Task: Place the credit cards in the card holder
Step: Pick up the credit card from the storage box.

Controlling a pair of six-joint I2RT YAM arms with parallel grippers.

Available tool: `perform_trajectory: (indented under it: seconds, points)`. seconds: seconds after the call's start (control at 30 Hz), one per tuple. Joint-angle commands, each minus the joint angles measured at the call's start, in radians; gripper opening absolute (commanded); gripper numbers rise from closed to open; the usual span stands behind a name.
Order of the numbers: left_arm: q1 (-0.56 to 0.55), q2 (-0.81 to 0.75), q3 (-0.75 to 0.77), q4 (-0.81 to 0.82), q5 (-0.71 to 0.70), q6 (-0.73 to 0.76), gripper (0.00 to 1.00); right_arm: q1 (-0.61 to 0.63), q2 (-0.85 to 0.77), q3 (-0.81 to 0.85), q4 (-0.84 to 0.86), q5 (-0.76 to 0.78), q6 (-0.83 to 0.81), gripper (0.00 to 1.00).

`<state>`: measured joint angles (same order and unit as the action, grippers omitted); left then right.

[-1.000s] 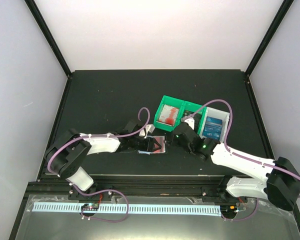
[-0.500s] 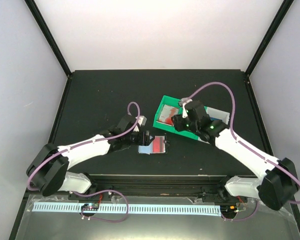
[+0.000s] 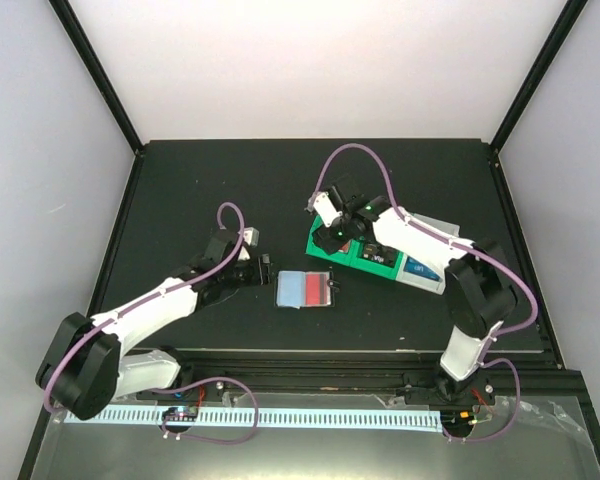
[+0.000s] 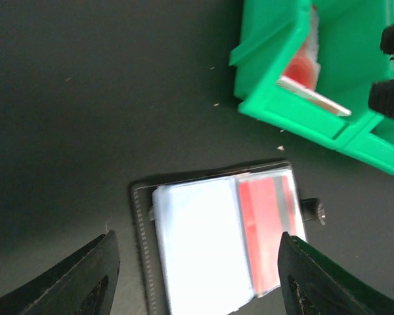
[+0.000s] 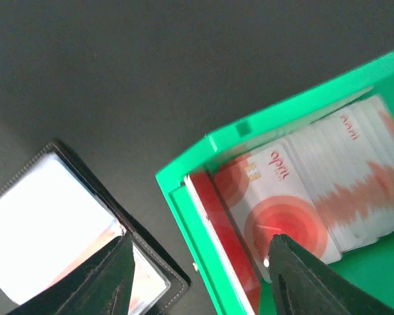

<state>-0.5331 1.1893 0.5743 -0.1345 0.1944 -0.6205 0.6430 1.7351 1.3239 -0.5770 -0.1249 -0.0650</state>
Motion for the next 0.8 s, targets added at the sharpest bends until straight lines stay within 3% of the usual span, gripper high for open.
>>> perform_trajectory:
  seconds: [0.0, 0.33, 0.77]
  points:
    - [0.040, -0.032, -0.028, -0.018, 0.051, -0.007, 0.67, -0.008, 0.051, 0.032, -0.085, 0.000, -0.130, 0.60]
    - [0.050, -0.038, -0.031, -0.012, 0.043, 0.008, 0.64, -0.009, 0.243, 0.167, -0.132, 0.014, -0.135, 0.62]
    - [0.053, -0.059, -0.053, -0.006, 0.023, 0.007, 0.60, -0.026, 0.305, 0.183, -0.211, -0.103, -0.151, 0.59]
